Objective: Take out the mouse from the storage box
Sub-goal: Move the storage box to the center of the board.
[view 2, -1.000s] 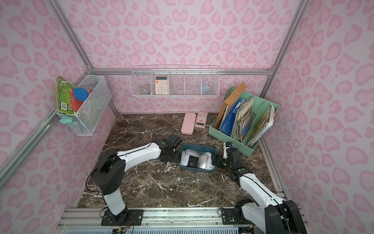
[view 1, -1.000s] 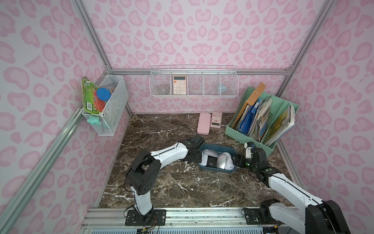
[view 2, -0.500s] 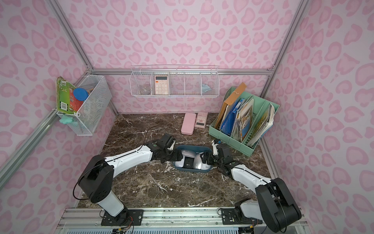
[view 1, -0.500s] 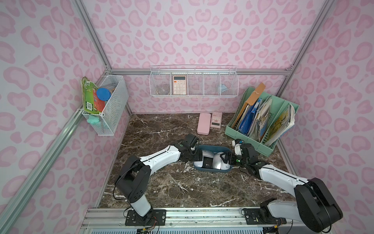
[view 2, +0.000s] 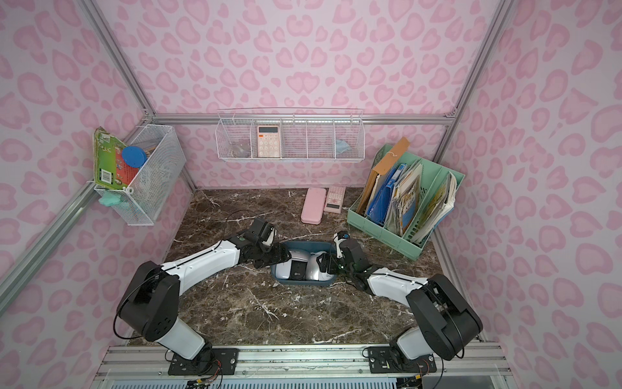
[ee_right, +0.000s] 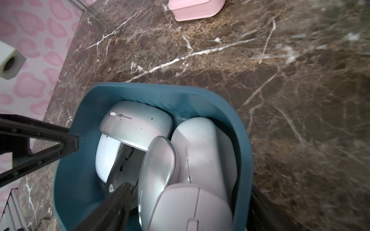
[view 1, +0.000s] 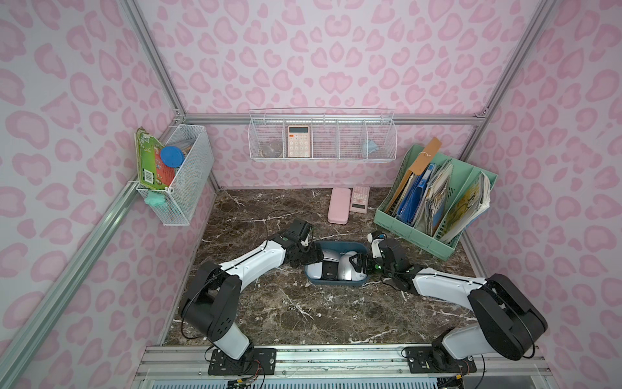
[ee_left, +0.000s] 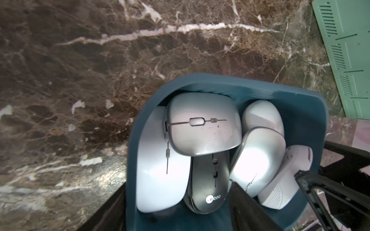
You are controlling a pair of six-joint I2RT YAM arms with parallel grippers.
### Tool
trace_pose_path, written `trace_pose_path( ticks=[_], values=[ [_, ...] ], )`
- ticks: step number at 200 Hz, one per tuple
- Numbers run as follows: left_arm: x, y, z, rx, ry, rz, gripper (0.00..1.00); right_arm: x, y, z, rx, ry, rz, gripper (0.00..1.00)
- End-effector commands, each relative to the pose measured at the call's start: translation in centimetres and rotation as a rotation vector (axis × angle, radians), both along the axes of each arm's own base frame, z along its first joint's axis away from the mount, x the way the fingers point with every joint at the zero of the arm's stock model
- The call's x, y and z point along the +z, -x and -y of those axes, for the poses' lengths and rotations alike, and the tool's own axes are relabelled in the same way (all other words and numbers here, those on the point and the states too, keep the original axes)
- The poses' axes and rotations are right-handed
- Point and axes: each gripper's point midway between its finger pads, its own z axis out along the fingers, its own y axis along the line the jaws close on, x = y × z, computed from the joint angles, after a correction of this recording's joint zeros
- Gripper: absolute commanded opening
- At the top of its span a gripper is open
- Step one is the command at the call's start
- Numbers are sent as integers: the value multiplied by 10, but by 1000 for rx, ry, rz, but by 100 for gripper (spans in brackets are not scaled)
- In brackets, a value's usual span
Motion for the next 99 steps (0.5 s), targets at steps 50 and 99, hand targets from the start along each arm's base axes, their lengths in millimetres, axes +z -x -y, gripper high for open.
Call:
trace_pose_path(
  ticks=[50,99],
  values=[
    [28,4,-48,114,-179,52,87,18,0,74,-143,4,63,89],
    [63,21,34,-140,-157,131,90,53,10,128,-277,52,206,90]
  ],
)
